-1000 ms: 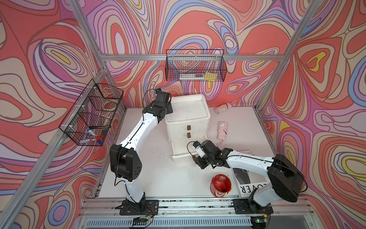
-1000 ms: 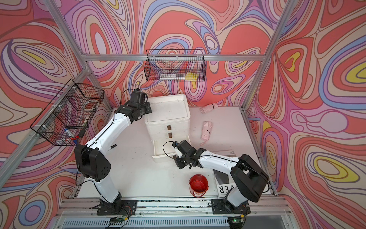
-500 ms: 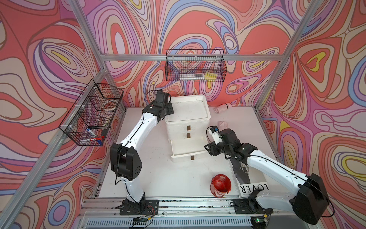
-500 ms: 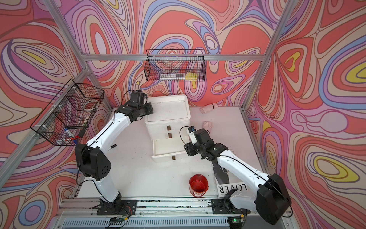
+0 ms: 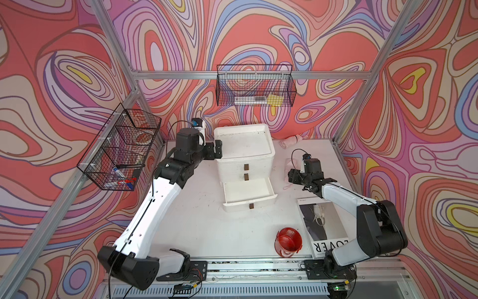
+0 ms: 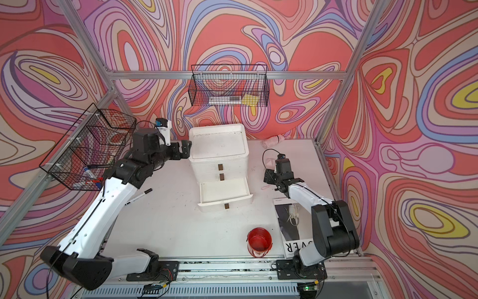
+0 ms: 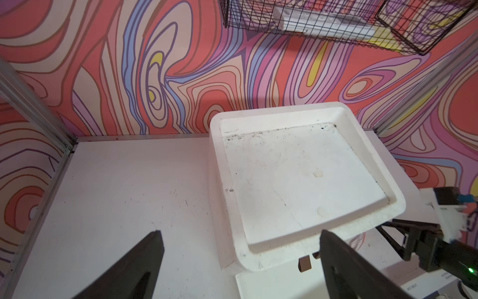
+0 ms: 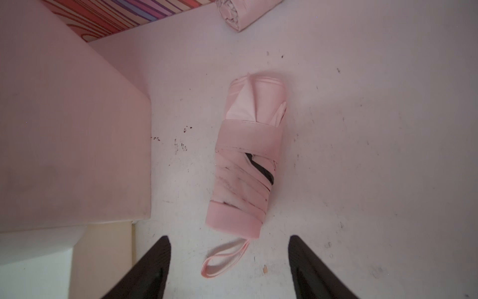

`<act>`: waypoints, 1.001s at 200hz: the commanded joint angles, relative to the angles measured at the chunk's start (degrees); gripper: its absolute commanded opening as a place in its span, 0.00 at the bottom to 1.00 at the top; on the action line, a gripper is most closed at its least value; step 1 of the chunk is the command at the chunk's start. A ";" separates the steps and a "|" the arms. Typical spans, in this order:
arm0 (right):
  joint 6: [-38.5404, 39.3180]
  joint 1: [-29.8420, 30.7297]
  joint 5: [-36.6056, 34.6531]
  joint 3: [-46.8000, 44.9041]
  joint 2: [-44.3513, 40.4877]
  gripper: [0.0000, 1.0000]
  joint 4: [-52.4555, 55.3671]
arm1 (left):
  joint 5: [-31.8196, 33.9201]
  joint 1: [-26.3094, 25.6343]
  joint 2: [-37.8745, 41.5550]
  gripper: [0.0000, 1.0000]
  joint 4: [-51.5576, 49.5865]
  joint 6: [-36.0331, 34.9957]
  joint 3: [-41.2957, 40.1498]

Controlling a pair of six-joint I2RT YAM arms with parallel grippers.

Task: Place the umbrella in the drawer by color
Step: Pick up the umbrella from the center of the board.

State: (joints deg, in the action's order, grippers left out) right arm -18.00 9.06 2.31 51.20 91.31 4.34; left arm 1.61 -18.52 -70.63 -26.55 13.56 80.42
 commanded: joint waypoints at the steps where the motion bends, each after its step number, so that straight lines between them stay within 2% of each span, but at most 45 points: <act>1: -1.77 -3.20 9.88 3.20 4.96 0.74 -3.21 | -2.18 -0.41 2.04 0.99 11.90 -3.58 -7.57; 21: -1.59 -5.64 14.39 5.55 9.19 0.74 -2.99 | -0.60 -0.53 3.18 0.99 13.78 -4.06 -8.77; 44: -1.12 -7.55 15.70 7.88 13.43 0.75 -1.61 | 1.51 -0.72 3.26 0.99 13.56 -4.66 -8.90; 73: -0.91 -8.01 18.17 11.33 16.82 0.84 0.35 | 2.98 -1.36 2.79 0.99 12.58 -4.69 -8.40; 112: -2.23 -8.01 20.19 14.11 21.15 0.83 2.44 | 4.15 -2.30 2.16 0.99 11.80 -4.42 -7.91; 151: -4.05 -7.92 20.63 13.07 22.81 0.67 2.08 | 4.46 -2.66 1.64 0.99 11.79 -2.95 -8.09; 174: -3.15 -7.92 20.34 13.41 21.51 0.44 3.06 | 4.37 -3.00 1.24 0.99 11.83 -2.75 -8.09; 190: -2.22 -7.92 19.06 13.21 19.26 0.35 3.72 | 4.45 -3.19 1.11 0.99 11.78 -2.75 -7.99; 200: -1.34 -7.92 18.04 13.05 16.96 0.26 4.30 | 4.60 -3.26 1.11 0.99 11.78 -2.81 -8.00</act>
State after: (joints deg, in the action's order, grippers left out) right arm -21.15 1.04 22.41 65.23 111.61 4.75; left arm 5.56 -21.30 -69.19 -15.88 10.46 71.29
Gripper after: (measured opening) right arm 0.333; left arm 0.992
